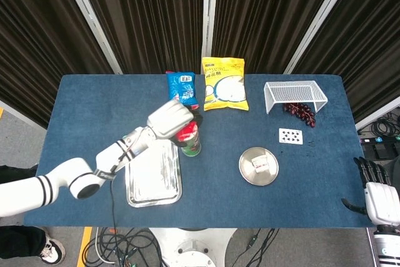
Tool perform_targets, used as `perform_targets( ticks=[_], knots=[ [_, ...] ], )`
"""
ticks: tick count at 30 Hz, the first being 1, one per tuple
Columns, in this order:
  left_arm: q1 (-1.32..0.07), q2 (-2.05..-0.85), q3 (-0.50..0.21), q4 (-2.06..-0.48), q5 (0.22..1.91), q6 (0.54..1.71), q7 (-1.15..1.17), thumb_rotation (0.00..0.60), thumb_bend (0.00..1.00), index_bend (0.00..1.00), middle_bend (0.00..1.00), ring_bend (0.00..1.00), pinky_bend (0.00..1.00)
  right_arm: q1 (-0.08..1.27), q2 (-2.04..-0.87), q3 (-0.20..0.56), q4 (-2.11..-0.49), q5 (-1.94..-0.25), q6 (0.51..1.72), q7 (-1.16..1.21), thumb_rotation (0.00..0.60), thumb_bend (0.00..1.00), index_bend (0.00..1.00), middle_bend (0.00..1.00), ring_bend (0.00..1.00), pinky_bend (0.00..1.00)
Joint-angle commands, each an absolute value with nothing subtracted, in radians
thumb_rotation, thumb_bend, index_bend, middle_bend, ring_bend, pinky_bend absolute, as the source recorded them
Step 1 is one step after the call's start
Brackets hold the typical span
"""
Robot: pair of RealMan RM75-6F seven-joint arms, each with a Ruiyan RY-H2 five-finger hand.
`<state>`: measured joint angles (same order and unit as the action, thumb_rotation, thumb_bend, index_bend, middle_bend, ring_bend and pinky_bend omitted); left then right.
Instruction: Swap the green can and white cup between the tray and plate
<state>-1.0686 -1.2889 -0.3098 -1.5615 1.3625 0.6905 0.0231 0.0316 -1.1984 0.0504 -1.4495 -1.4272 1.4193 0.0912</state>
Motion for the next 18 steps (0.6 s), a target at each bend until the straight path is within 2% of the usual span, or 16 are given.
perform_targets(
  ticks=[1, 12, 15, 18],
  knots=[
    [-1.114, -1.338, -0.314, -1.501, 1.353, 0.658, 0.005, 0.6, 0.06, 0.52, 0.48, 0.46, 0.82, 0.032, -1.201, 0.051, -1.442, -1.424, 1.415, 0.1, 0.6, 0.05, 0.0, 0.05, 0.0, 0.0],
    [-1.166, -1.423, -0.274, -1.368, 1.342, 0.631, -0.008, 0.6, 0.06, 0.51, 0.47, 0.44, 0.8, 0.028, -1.203, 0.052, -1.423, -1.422, 1.413, 0.132, 0.6, 0.05, 0.0, 0.05, 0.0, 0.0],
    [-1.161, -1.426, -0.267, -1.367, 1.349, 0.654, -0.009, 0.6, 0.06, 0.41, 0.44, 0.41, 0.75, 0.027, -1.206, 0.052, -1.415, -1.422, 1.412, 0.14, 0.6, 0.05, 0.0, 0.05, 0.0, 0.0],
    [-1.158, -1.426, -0.259, -1.363, 1.357, 0.672, -0.007, 0.6, 0.06, 0.22, 0.31, 0.27, 0.62, 0.027, -1.206, 0.052, -1.412, -1.424, 1.414, 0.143, 0.6, 0.05, 0.0, 0.05, 0.0, 0.0]
  ],
)
